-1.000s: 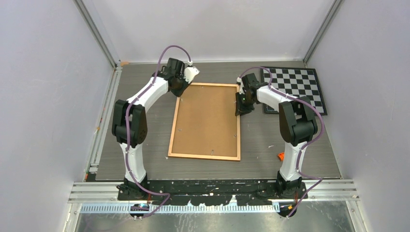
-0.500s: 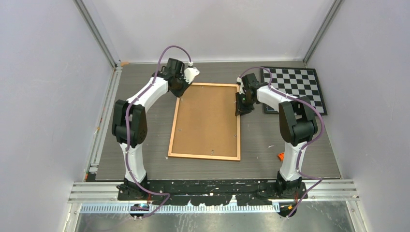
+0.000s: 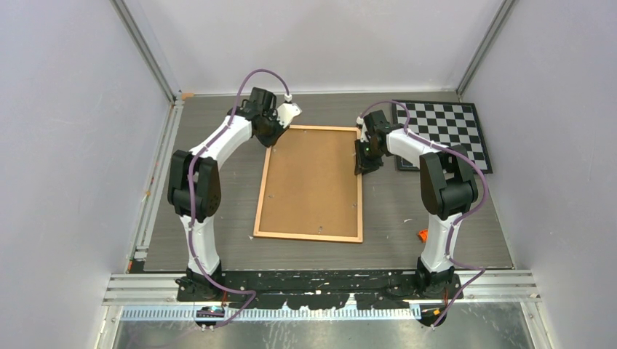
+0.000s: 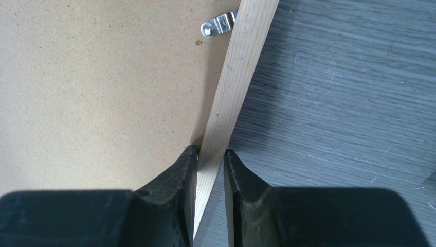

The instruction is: Take the photo out of the frame

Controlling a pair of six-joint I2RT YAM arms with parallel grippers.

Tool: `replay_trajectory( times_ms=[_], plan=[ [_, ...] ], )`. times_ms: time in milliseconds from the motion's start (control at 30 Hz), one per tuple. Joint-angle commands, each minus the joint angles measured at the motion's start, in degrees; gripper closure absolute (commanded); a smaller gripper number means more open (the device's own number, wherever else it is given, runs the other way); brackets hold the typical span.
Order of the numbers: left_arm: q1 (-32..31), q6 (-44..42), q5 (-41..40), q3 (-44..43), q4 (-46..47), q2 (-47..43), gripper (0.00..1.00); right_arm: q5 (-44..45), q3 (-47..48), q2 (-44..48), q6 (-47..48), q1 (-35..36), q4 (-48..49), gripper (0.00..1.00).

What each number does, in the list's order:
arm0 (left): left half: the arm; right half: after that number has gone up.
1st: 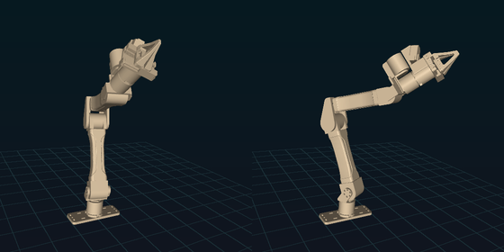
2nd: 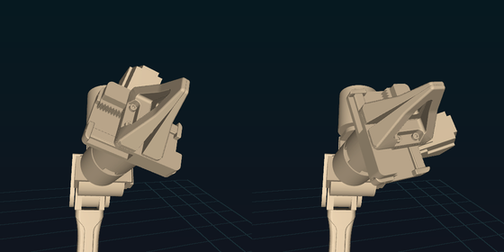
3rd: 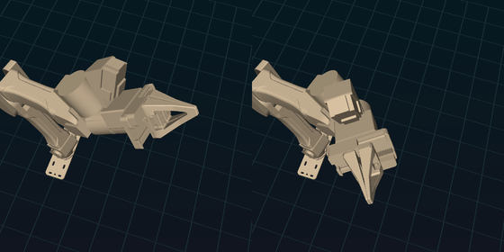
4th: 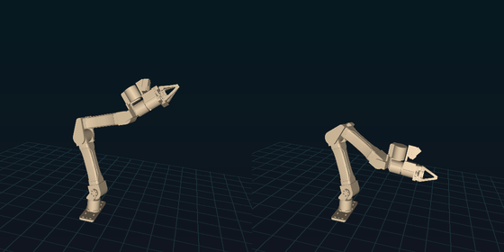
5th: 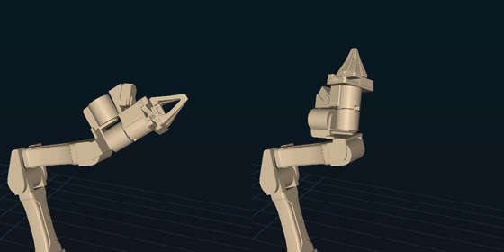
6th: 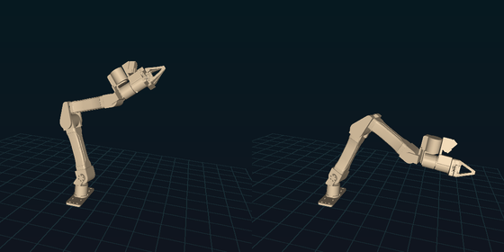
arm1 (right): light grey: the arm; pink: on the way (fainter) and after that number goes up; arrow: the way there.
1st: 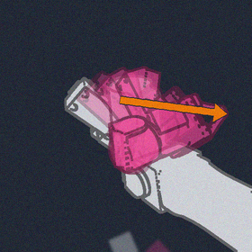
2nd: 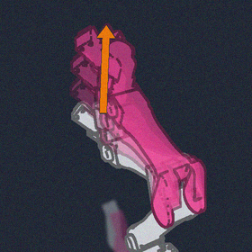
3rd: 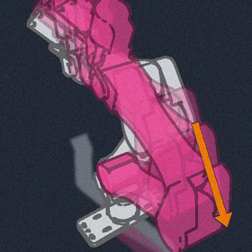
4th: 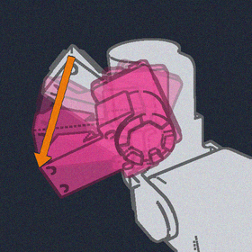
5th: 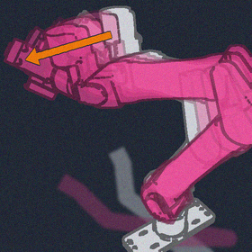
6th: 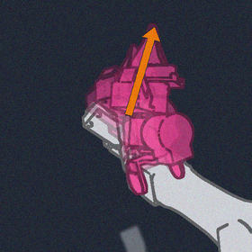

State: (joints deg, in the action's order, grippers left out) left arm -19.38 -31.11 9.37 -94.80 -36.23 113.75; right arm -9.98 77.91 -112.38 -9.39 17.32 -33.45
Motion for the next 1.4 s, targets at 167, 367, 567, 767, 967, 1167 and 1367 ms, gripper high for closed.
replay_trajectory(
  times_ms=[167,367,567,767,967,1167,1367],
  plan=[
    [-1.29,-3.18,12.52,1.61,-9.18,-2.79,1.0,-0.22,0.49,0.1,2.53,1.12,-2.67,1.0],
    [-1.66,-5.12,14.6,1.35,-11.66,-2.94,1.0,-0.25,0.88,-0.11,2.4,1.07,-2.59,0.99],
    [-0.82,-1.82,16.09,-0.86,-12.19,-3.43,1.0,0.44,0.91,-0.03,2.58,1.11,-2.53,0.99],
    [2.65,6.19,18.83,-6.04,-12.41,-4.1,1.0,3.13,3.27,-1.22,4.1,0.53,-2.92,1.0],
    [4.17,7.58,16.12,-3.42,-10.63,-7.71,1.0,3.44,11.77,-5.4,6.56,-4.81,-5.27,1.0],
    [5.18,10.14,14.92,-0.04,-9.66,-11.27,1.0,1.75,18.23,-8.69,4.33,-5.85,-6.63,0.7],
    [5.77,11.42,13.07,2.3,-9.1,-14.16,1.0,-0.25,17.19,-10.77,-0.01,-4.59,-5.92,0.56]
  ],
)
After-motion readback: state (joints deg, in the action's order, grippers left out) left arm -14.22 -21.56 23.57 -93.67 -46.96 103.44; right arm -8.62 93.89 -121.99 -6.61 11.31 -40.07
